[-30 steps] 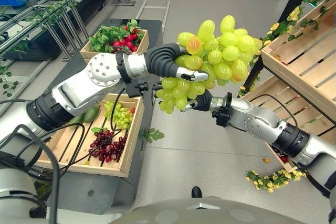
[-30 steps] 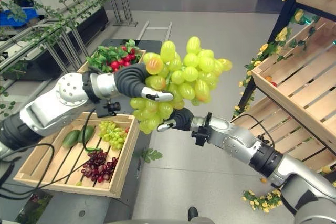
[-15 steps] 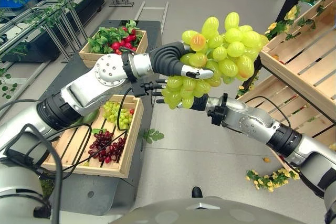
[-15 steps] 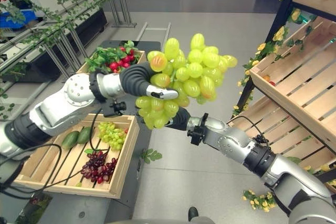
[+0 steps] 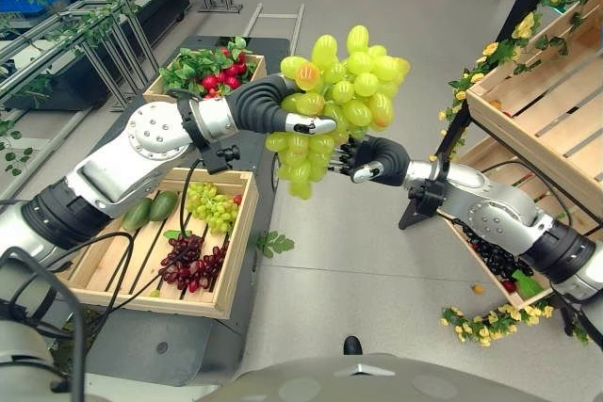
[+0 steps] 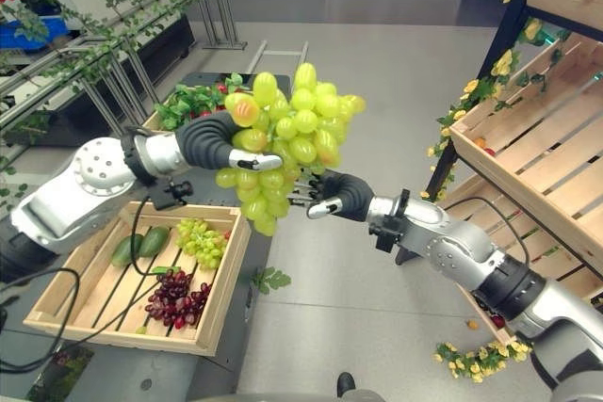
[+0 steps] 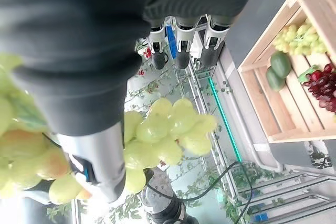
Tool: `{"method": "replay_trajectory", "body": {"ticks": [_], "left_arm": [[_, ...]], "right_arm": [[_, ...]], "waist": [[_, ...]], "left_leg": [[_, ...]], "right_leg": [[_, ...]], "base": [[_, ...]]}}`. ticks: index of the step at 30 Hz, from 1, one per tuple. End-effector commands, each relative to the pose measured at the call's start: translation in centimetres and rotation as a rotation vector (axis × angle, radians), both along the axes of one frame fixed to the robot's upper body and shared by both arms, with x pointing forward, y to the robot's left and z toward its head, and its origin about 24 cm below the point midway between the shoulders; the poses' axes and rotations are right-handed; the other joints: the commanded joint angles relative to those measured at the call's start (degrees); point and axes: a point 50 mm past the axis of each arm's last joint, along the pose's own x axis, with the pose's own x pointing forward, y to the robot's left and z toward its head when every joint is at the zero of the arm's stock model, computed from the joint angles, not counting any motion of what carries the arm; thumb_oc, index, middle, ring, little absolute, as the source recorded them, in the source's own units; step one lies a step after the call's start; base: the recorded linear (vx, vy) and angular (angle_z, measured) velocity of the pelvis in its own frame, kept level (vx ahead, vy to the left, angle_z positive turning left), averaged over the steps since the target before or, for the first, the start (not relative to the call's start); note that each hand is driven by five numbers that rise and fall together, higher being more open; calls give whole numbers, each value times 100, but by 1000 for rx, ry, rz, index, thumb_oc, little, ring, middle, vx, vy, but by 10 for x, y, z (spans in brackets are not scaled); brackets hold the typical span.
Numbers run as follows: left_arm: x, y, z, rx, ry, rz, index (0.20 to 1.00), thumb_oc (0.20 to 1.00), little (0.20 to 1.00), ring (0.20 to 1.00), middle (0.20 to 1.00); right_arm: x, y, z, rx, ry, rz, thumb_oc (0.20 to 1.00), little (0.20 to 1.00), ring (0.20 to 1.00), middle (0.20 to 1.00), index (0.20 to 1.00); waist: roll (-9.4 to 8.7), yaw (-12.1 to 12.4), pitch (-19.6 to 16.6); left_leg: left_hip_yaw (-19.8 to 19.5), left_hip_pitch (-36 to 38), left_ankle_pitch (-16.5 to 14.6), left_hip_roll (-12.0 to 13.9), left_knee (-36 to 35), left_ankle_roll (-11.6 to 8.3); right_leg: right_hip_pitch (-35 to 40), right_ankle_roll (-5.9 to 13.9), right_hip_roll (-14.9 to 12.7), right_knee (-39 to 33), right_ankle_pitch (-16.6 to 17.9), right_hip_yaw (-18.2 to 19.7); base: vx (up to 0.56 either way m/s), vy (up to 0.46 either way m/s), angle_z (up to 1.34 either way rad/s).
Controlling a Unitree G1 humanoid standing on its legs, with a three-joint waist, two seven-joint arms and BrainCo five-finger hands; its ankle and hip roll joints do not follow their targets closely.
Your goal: Pick up the fruits from the basket on one side to the basket on the other side
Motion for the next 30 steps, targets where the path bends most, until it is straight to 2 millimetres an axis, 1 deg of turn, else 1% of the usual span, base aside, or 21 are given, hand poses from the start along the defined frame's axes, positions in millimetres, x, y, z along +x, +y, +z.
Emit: {"method": "replay_trajectory", "body": {"ticks": [1, 5, 11, 12, 13, 20, 21, 24, 25, 26, 27, 30], "left_arm": [[6, 21, 32, -70, -150, 83, 200, 200, 200, 200, 200], [6, 21, 30, -76, -149, 87, 200, 200, 200, 200, 200], [2, 10, 34, -105, -172, 41, 200, 200, 200, 200, 200], [1, 5, 34, -138, -171, 23, 200, 200, 200, 200, 200], [1, 5, 34, -138, -171, 23, 200, 200, 200, 200, 200], [1, -15, 28, -255, -136, -37, 200, 200, 200, 200, 200], [2, -17, 28, -269, -128, -43, 200, 200, 200, 200, 200], [4, -21, 26, -302, -112, -46, 200, 200, 200, 200, 200], [5, -21, 25, -313, -105, -43, 200, 200, 200, 200, 200], [5, -22, 23, -322, -97, -41, 200, 200, 200, 200, 200], [5, -22, 23, -322, -98, -41, 200, 200, 200, 200, 200], [5, -23, 20, -341, -87, -39, 200, 200, 200, 200, 200]], "right_arm": [[-8, -3, 21, 102, -71, 20, 1000, 1000, 1000, 1000, 1000], [-11, 0, 24, 110, -81, 42, 1000, 1000, 1000, 1000, 1000], [-9, 12, 27, 142, -78, 69, 1000, 1000, 1000, 1000, 1000], [-9, 17, 27, 169, -69, 79, 1000, 1000, 1000, 1000, 1000], [-9, 17, 27, 169, -68, 79, 1000, 1000, 1000, 1000, 1000], [-6, 34, 28, 242, -60, 88, 1000, 1000, 1000, 1000, 1000], [-5, 36, 29, 254, -61, 90, 1000, 1000, 1000, 1000, 1000], [-5, 39, 30, 278, -60, 87, 1000, 1000, 1000, 1000, 1000], [-5, 40, 30, 284, -57, 85, 1000, 1000, 1000, 1000, 1000], [-5, 40, 29, 294, -53, 80, 1000, 1000, 1000, 1000, 1000], [-5, 40, 30, 294, -55, 81, 1000, 1000, 1000, 1000, 1000], [-4, 41, 28, 323, -45, 68, 1000, 1000, 1000, 1000, 1000]], "waist": [[-260, 49, -139], [-251, 51, -128], [-265, 60, -100], [-270, 64, -93], [-269, 63, -93], [-270, 44, -66], [-275, 44, -63], [-266, 31, -54], [-253, 25, -58], [-249, 21, -59], [-258, 24, -58], [-249, 15, -74]], "left_leg": [[-251, -21, -52, -112, 1, -23], [-253, -23, -53, -110, 9, -26], [-254, -42, -53, -113, 23, -20], [-258, -45, -55, -112, 19, -17], [-258, -45, -55, -112, 18, -17], [-284, -42, -76, -119, 17, -2], [-276, -75, -15, -123, 16, -1], [-281, -77, -20, -130, 21, 8], [-290, -40, -86, -127, 24, 10], [-291, -39, -87, -124, 25, 11], [-284, -76, -22, -127, 23, 11], [-291, -77, -34, -129, 25, 20]], "right_leg": [[435, 719, -329, 108, -311, -197], [434, 717, -339, 113, -309, -205], [412, 717, -347, 122, -297, -192], [415, 714, -348, 123, -302, -191], [415, 714, -348, 123, -302, -191], [423, 692, -352, 129, -331, -190], [375, 678, -355, 148, -291, -182], [380, 670, -359, 151, -294, -186], [432, 678, -357, 133, -343, -192], [433, 676, -358, 134, -344, -192], [383, 665, -360, 153, -301, -184], [381, 660, -367, 152, -305, -182]], "base": [[0, 0, 0], [0, 0, 0], [0, 0, 0], [0, 0, 0], [0, 0, 0], [0, 0, 0], [-33, -11, 0], [2, 0, 0], [44, 6, 0], [0, 0, 0], [0, 0, 0], [0, 0, 0]]}}
